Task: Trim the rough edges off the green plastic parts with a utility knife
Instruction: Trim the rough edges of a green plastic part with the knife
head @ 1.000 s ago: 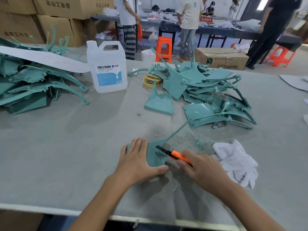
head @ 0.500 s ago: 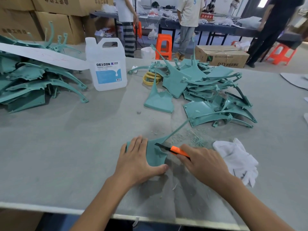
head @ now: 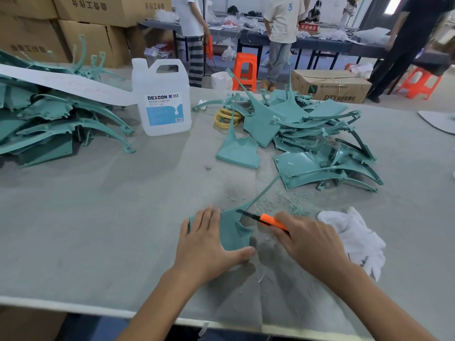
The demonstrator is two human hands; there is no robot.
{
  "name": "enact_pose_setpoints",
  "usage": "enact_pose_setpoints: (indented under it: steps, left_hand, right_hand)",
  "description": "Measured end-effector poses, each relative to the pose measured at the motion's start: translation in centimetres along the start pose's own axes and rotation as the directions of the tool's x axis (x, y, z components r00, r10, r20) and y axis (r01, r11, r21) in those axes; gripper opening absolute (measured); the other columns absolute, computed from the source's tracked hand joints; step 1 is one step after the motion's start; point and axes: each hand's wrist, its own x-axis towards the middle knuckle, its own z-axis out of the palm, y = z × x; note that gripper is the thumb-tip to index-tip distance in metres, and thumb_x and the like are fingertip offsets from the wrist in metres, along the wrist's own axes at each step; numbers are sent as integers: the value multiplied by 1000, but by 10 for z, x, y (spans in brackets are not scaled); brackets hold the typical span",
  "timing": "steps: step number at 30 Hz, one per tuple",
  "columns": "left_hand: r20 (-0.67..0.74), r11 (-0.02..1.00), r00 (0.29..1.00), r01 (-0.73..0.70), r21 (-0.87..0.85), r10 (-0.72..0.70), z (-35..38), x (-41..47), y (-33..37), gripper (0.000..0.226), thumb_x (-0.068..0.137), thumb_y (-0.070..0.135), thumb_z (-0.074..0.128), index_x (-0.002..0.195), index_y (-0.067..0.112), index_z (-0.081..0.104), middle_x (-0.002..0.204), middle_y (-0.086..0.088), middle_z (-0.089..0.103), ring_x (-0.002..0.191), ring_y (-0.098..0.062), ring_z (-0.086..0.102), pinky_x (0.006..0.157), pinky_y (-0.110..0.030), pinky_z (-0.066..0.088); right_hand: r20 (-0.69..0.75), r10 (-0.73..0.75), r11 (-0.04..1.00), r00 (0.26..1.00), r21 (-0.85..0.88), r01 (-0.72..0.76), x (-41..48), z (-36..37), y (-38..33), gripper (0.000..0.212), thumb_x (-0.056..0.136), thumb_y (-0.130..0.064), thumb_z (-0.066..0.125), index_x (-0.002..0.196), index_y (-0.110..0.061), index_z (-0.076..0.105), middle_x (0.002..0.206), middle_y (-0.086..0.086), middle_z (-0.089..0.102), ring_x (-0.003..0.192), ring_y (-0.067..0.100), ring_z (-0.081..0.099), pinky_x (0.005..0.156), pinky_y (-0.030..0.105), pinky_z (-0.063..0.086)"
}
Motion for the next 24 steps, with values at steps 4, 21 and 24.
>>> enact_pose_setpoints:
  steps: [4,21,24]
  left_hand:
    - [-47,1000,998,31,1,-31,5,-7,6,139,46,109,8,157,25,16,163,8,15,149,-12,5,119,-44,4]
    - [-95,995,993,79,65,-73,-9,-13,29,116,54,97,30,145,25,27,142,7,31,136,-17,25,116,-45,16]
    - [-75,995,995,77,57,-73,-9,-13,28,120,53,97,30,147,24,25,143,5,30,136,-19,25,116,-47,17]
  right_hand:
    - [-57,-15,1000,998,-1,15,0,-1,-5,39,99,-62,30,101,-31,53,72,-7,57,59,18,60,48,32,35]
    - [-185,147,965,972,-191,-182,40,-32,32,34,105,-54,34,88,-25,39,58,-7,44,42,16,42,43,28,35]
    - [-61,60,979,996,-193,-71,34,-31,5,33,104,-57,33,95,-27,43,60,-8,41,46,17,42,44,31,33]
